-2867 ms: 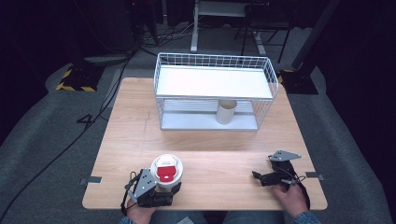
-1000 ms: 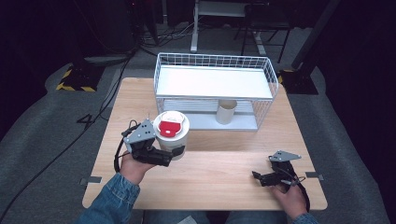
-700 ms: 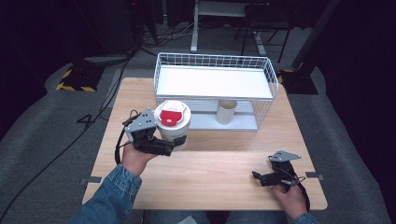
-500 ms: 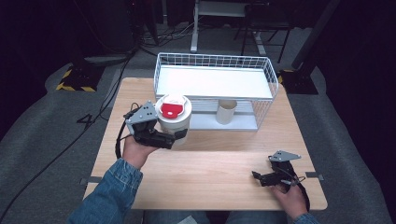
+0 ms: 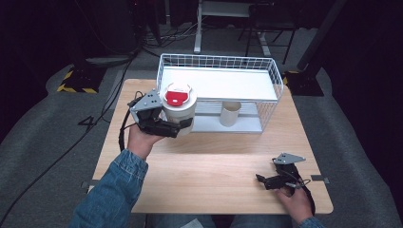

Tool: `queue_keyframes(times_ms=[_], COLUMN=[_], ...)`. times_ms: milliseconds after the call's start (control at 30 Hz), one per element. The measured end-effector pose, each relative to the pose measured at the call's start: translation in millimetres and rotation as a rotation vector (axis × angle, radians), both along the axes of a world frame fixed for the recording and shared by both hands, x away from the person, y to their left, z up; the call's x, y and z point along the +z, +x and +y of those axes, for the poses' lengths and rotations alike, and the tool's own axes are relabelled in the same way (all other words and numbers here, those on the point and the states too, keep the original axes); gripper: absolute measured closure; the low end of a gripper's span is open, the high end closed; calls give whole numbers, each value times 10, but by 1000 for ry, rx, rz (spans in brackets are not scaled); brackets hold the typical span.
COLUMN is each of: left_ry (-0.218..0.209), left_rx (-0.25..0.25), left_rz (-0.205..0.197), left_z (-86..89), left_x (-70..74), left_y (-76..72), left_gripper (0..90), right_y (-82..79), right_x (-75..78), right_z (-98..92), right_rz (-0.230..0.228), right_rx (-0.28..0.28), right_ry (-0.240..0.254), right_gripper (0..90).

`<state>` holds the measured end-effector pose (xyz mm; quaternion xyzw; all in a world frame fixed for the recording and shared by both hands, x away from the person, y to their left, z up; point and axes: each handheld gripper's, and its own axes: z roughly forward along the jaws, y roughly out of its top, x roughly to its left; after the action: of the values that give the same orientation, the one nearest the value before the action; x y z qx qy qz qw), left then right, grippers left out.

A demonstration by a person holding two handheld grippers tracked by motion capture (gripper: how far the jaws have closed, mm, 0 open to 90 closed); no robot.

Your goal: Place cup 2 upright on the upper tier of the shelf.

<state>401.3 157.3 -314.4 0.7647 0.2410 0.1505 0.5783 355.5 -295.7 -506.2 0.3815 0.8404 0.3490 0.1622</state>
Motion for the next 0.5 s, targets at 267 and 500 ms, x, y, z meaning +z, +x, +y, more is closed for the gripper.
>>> queue_keyframes(times_ms=[267,500], left_ry=[-19,-20], left_rx=[1,19], left_rz=[-2,0], left_z=[-61,-150], left_x=[140,232], left_y=[186,394], left_gripper=[102,102], right_y=[0,0], right_x=[0,0], right_z=[0,1], right_rz=[0,0], right_rx=[0,-1], right_ry=[0,1], right_gripper=[4,4])
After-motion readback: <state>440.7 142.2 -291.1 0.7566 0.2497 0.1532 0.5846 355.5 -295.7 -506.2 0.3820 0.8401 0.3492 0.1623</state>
